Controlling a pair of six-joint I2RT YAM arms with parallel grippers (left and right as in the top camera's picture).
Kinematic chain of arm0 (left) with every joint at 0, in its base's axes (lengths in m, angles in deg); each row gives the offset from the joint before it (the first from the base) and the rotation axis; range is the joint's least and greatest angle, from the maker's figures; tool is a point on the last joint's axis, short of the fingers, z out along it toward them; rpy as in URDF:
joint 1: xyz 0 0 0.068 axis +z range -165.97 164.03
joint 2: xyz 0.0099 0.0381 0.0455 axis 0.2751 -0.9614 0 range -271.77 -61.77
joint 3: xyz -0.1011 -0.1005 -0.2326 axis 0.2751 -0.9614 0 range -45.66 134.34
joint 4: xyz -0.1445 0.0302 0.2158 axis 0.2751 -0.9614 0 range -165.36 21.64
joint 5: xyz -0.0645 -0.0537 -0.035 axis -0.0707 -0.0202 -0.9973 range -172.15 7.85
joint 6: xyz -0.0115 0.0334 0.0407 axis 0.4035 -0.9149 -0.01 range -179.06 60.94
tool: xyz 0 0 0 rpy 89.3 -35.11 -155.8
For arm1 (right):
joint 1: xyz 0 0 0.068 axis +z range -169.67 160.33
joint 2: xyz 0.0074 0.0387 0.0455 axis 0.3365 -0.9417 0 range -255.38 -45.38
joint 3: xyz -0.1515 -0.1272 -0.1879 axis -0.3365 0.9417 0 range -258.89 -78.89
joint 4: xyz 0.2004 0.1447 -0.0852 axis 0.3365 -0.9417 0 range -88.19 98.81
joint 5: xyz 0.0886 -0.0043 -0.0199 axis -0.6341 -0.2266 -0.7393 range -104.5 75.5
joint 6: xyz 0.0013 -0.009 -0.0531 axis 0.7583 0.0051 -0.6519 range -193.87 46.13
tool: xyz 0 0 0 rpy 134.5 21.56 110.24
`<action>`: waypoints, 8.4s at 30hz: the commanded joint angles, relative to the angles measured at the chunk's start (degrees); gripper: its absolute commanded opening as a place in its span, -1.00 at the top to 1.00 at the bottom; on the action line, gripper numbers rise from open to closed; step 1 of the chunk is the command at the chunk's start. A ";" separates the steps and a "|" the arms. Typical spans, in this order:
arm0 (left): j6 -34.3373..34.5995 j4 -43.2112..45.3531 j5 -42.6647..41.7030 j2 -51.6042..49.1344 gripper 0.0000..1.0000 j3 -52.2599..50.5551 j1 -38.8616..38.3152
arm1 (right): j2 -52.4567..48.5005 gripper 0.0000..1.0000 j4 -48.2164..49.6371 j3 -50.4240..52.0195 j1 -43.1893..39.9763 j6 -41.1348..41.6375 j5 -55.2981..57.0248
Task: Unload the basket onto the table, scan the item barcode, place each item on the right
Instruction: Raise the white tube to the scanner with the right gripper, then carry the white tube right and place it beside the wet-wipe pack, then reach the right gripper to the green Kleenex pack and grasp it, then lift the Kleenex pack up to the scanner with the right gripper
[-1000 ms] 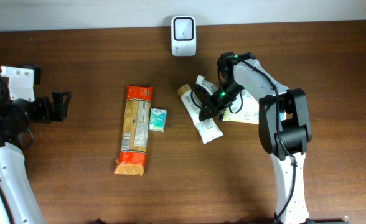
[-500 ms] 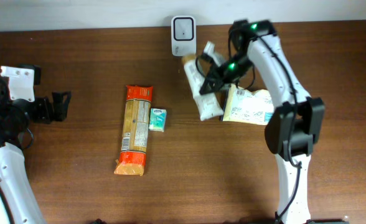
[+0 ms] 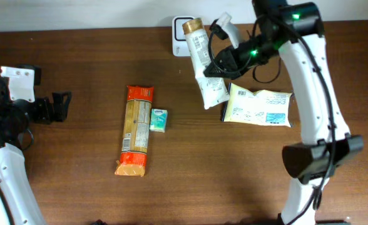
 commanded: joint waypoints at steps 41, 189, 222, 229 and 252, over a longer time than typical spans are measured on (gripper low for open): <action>-0.94 0.13 -0.81 0.07 -0.98 0.46 0.20 | -34.27 0.92 73.42 -5.16 13.29 -21.66 92.39; -0.94 0.13 -0.81 0.09 -0.98 0.46 0.20 | -18.51 0.13 25.03 24.87 17.68 47.69 39.67; -0.94 0.13 -0.81 0.07 -0.98 0.46 0.20 | -9.79 0.92 11.65 23.08 -0.15 3.91 -30.08; -0.94 0.13 -0.81 0.09 -0.98 0.46 0.20 | -4.63 0.92 7.45 22.84 -2.80 0.13 -40.50; -0.94 0.13 -0.81 0.07 -0.98 0.46 0.20 | -4.02 0.92 33.62 -1.11 14.67 13.77 75.25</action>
